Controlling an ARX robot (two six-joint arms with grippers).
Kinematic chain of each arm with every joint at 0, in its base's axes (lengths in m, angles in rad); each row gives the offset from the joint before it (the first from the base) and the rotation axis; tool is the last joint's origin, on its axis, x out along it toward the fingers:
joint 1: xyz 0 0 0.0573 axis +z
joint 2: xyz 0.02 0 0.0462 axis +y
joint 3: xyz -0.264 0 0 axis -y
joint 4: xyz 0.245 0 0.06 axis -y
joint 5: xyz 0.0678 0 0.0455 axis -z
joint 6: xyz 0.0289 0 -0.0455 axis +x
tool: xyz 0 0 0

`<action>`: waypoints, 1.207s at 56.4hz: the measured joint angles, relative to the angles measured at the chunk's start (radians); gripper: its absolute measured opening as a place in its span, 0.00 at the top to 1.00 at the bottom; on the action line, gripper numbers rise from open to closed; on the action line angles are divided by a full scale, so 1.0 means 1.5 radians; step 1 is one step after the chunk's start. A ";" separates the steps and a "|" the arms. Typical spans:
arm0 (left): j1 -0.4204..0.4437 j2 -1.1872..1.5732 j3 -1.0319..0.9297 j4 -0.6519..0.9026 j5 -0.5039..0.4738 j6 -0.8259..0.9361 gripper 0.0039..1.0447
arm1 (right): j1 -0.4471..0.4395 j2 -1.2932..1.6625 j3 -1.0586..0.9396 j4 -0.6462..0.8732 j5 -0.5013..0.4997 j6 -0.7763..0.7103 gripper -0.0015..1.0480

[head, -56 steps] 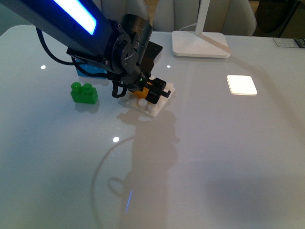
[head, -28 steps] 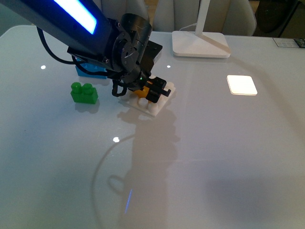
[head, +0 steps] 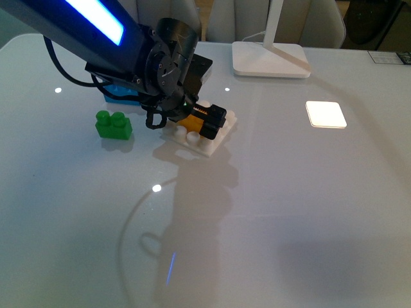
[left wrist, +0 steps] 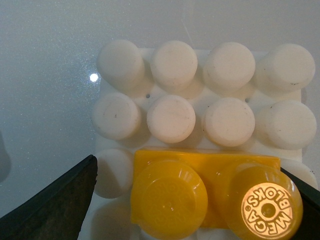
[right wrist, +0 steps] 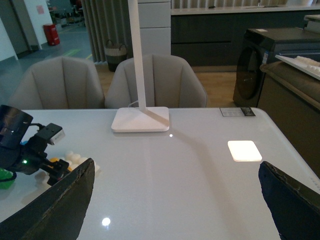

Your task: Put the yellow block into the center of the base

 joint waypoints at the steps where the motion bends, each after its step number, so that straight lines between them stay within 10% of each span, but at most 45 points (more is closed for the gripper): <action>1: 0.000 0.000 0.000 0.000 0.000 -0.001 0.07 | 0.000 0.000 0.000 0.000 0.000 0.000 0.08; 40: 0.039 -0.189 -0.257 0.109 0.072 -0.115 0.07 | 0.000 0.000 0.000 0.000 0.000 0.000 0.08; 68: 0.268 -0.751 -0.780 0.310 0.177 -0.208 0.07 | 0.000 0.000 0.000 0.000 0.000 0.000 0.08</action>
